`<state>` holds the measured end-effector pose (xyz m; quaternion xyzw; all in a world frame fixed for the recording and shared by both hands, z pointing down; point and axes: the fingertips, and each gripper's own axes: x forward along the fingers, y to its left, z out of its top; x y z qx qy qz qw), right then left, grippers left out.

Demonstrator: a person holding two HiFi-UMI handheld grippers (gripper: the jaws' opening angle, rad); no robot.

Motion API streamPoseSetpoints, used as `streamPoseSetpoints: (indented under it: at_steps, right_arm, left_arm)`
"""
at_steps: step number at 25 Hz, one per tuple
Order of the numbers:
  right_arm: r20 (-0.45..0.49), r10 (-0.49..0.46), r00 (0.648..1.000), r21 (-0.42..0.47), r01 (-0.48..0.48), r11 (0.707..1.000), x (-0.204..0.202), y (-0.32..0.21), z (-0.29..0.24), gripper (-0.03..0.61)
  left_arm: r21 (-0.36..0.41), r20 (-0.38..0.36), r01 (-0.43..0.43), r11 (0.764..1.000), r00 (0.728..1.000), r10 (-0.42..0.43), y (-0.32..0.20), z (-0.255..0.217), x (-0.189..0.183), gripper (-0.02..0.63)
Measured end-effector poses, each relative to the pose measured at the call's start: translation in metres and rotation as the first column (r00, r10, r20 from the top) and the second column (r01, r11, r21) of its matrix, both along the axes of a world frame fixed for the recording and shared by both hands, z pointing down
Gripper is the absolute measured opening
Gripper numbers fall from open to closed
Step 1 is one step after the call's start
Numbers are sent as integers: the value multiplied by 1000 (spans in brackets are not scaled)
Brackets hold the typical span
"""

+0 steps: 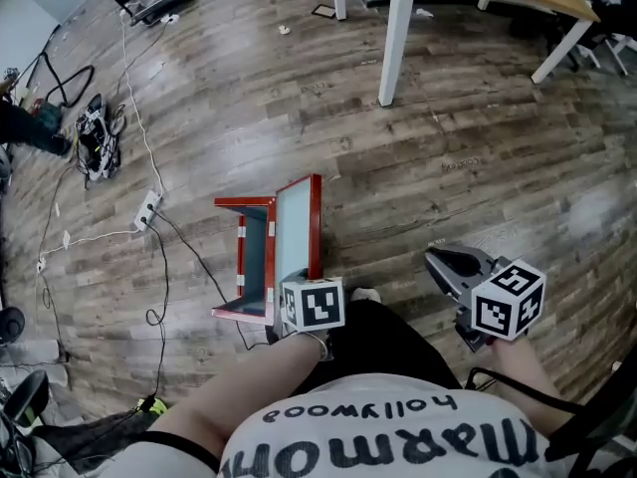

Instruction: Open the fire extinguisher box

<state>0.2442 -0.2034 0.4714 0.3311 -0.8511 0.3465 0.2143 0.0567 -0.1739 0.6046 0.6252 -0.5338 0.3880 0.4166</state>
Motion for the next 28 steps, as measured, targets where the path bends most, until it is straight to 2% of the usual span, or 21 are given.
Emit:
streamPoseSetpoints:
  at_steps: [16,28]
  right_arm:
    - [-16,100,995,-61,-101,993,48,10,30,11]
    - [-31,115,993,-97,-117,988,59,21,38,11]
  left_arm:
    - [26,137,-30,999,990,27,-2,31,26,152]
    - [90,90,-7,996,996,-1,1,33,34,156]
